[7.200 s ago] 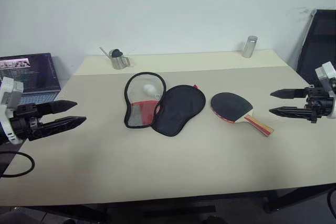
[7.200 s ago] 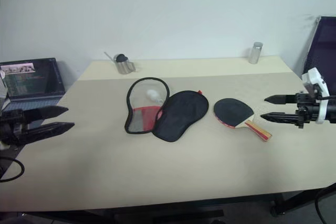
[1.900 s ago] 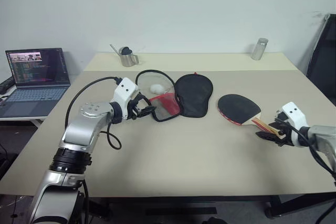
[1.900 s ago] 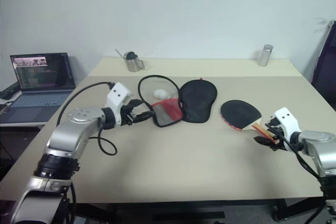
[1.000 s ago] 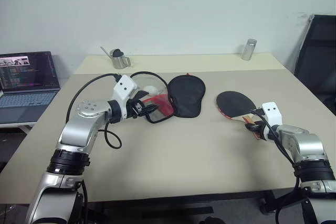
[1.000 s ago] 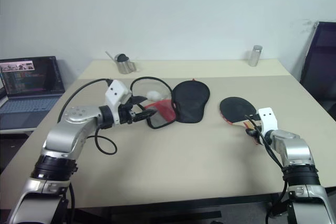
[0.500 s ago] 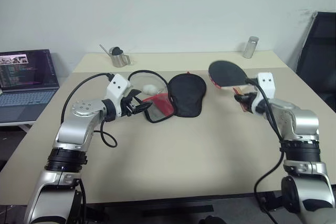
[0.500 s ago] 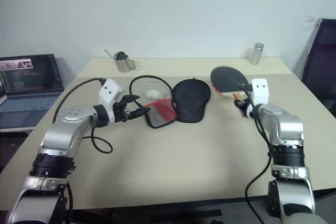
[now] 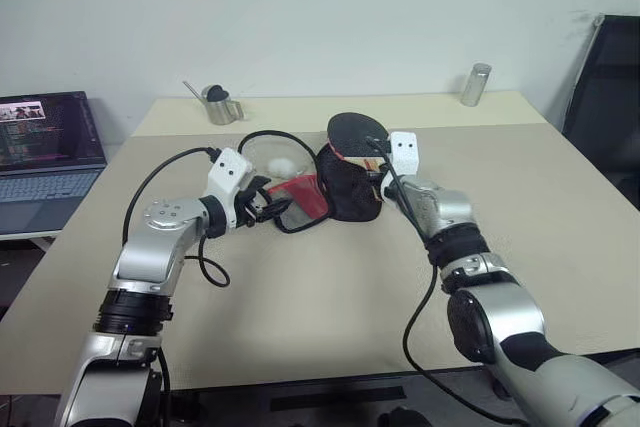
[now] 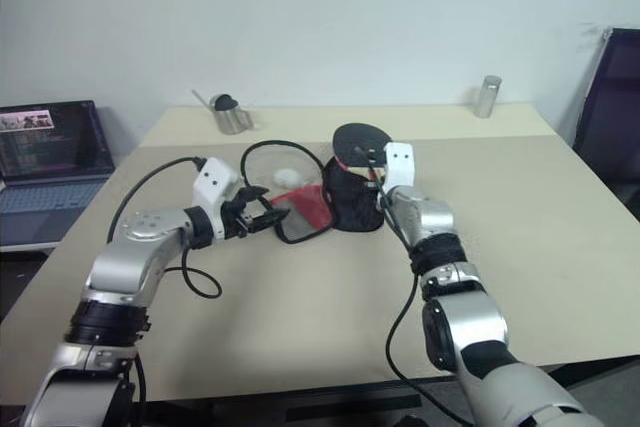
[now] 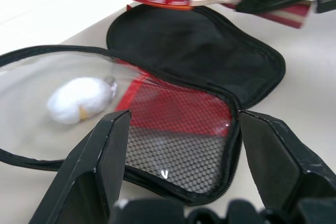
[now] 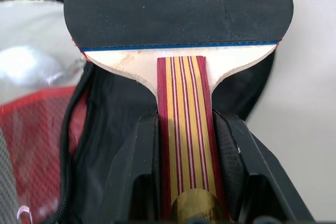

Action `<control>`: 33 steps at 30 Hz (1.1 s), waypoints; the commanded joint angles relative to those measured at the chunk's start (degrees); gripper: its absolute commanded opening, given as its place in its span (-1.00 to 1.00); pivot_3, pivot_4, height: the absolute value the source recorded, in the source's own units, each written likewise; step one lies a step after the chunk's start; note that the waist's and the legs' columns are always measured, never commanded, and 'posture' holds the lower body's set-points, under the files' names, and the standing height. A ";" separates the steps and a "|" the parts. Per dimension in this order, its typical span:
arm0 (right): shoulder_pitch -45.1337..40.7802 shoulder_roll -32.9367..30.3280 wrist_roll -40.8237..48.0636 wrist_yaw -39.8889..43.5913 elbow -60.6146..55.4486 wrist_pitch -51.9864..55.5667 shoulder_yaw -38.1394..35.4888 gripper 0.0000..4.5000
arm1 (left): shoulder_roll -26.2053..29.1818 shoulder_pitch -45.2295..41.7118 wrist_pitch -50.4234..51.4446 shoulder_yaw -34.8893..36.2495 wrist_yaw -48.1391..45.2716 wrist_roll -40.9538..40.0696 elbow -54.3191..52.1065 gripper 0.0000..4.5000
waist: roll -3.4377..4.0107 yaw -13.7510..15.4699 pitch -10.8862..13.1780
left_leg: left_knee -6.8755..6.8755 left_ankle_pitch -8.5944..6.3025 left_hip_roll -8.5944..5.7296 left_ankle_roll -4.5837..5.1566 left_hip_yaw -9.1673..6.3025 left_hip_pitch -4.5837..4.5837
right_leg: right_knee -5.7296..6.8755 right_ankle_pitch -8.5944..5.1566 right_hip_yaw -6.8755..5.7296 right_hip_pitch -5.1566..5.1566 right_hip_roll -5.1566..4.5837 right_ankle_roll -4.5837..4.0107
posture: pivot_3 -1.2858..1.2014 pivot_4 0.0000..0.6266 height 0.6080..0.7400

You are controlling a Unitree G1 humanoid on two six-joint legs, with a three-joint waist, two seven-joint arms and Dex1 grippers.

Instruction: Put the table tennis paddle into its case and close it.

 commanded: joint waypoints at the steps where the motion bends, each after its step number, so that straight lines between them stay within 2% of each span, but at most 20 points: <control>1: -4.42 1.12 -0.09 -1.67 6.97 -7.95 -1.48 -0.50 | 0.59 1.25 1.55 1.49 1.19 -0.43 -5.35 0.57 | 0.00 -0.33 0.00 | 0.00 0.00 0.01 0.00 -0.01 0.00 | 0.00 0.00 0.01 0.00 0.00 0.00 | 0.03 -0.52 1.00; 7: -6.14 4.15 -0.16 -1.18 14.44 -11.87 -1.81 -0.50 | 1.63 3.72 4.05 2.70 2.19 -0.83 -8.80 0.57 | 0.00 -1.06 0.00 | 0.00 0.01 0.03 -0.02 0.00 0.01 | 0.07 0.00 0.06 -0.02 0.01 0.00 | 0.03 -0.52 1.00; 17: -6.39 6.33 -0.83 1.40 17.13 -14.89 -1.57 -0.50 | 2.07 5.76 6.52 3.66 3.37 -1.19 -12.30 0.57 | 0.01 -2.04 0.00 | 0.01 0.02 0.03 -0.04 0.00 0.04 | 0.16 0.00 0.06 -0.05 0.02 0.00 | 0.03 -0.52 1.00; 33: -7.28 6.58 -0.74 -3.88 22.64 -18.72 -3.78 -0.50 | 1.79 5.58 7.68 3.21 4.17 -1.30 -13.72 0.57 | 0.01 -2.04 -0.01 | 0.01 0.05 0.02 -0.09 -0.01 0.03 | 0.18 0.00 0.08 -0.06 0.01 -0.01 | 0.03 -0.52 1.00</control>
